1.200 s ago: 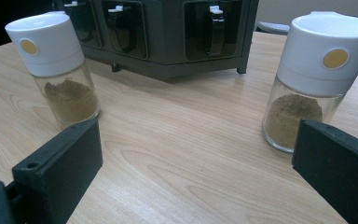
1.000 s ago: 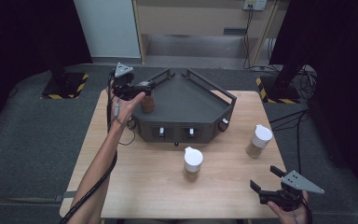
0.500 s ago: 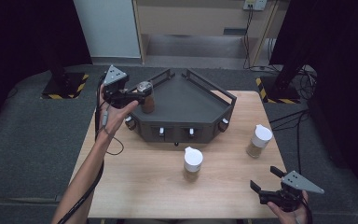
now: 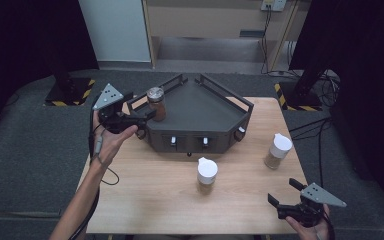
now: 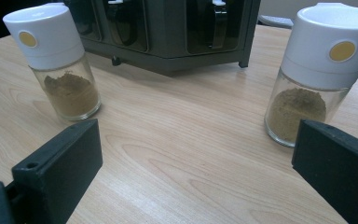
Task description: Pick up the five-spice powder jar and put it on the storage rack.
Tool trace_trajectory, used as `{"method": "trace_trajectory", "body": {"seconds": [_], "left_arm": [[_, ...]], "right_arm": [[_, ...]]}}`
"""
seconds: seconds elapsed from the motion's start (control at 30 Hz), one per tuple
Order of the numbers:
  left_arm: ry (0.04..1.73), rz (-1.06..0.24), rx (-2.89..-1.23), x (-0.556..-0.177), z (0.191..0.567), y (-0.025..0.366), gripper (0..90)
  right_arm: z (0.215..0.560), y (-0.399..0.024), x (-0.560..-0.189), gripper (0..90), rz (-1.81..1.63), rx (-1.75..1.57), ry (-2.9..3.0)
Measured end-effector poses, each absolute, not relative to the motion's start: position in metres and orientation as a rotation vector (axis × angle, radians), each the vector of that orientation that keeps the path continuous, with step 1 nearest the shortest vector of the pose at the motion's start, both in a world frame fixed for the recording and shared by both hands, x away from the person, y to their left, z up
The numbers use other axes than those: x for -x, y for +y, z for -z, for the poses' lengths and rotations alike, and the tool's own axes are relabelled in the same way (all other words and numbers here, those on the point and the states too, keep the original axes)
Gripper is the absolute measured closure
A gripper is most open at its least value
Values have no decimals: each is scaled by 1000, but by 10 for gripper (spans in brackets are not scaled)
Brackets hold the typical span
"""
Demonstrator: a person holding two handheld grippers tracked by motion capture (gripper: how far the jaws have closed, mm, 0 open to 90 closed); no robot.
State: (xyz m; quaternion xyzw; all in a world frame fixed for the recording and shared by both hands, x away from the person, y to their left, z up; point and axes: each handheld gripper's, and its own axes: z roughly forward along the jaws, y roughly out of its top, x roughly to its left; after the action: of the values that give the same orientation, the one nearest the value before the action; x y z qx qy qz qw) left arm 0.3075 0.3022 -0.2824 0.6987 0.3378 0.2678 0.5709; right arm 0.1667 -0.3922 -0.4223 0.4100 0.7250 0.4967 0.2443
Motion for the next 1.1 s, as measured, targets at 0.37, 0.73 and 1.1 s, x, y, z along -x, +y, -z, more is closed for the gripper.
{"method": "trace_trajectory", "body": {"seconds": [0.37, 0.73, 1.1], "left_arm": [[765, -611, -1650, -280, 296, 318, 6], [754, -614, -1657, -251, 322, 327, 7], [757, -601, -1660, -229, 346, 333, 10]], "right_arm": [[422, -392, -167, 23, -1355, -1116, 1986], [422, -391, -167, 25, -1350, -1112, 1989], [422, -391, -168, 27, -1347, -1109, 1991]]}}
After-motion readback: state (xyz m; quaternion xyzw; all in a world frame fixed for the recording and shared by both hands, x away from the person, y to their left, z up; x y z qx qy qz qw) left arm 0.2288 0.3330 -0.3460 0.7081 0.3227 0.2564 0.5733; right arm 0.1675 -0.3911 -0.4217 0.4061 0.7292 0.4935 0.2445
